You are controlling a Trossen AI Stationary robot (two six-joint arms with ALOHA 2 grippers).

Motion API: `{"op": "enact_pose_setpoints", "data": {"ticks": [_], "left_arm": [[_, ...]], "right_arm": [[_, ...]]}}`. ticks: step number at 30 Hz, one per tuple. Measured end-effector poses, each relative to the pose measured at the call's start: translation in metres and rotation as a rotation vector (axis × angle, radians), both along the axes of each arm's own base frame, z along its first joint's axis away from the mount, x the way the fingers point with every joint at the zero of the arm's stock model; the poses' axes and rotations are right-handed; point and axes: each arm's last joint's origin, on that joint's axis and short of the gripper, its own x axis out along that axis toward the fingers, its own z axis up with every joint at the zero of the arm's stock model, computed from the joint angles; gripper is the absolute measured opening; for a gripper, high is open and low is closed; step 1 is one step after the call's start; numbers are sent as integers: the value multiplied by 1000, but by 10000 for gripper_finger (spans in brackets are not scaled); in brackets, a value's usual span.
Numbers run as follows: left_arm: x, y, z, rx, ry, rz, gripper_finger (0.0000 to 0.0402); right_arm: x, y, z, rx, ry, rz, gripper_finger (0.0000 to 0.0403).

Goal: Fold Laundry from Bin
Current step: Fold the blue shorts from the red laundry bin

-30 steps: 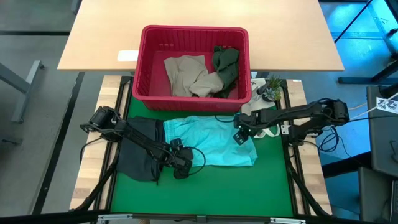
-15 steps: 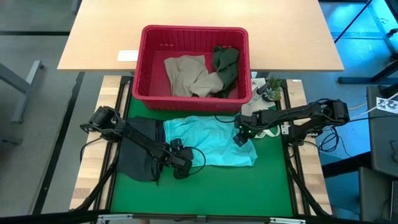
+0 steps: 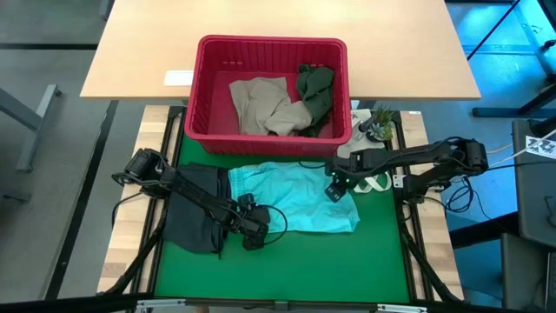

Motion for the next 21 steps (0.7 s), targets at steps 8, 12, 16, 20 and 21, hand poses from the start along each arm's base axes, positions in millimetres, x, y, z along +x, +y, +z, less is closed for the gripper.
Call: {"op": "enact_pose_setpoints", "data": {"ticks": [8, 12, 16, 20, 21], "left_arm": [[0, 0, 0, -1, -2, 0, 236], [0, 0, 0, -2, -5, 0, 236], [1, 0, 0, -3, -6, 0, 236], [1, 0, 0, -3, -6, 0, 236], [1, 0, 0, -2, -6, 0, 236]], "right_arm": [[-4, 1, -16, 20, 41, -6, 205], [-7, 1, -23, 28, 58, -7, 205], [-5, 1, -27, 26, 5, -6, 205], [-5, 2, -28, 44, -8, -1, 205], [-5, 2, -28, 45, -3, -1, 205]]}}
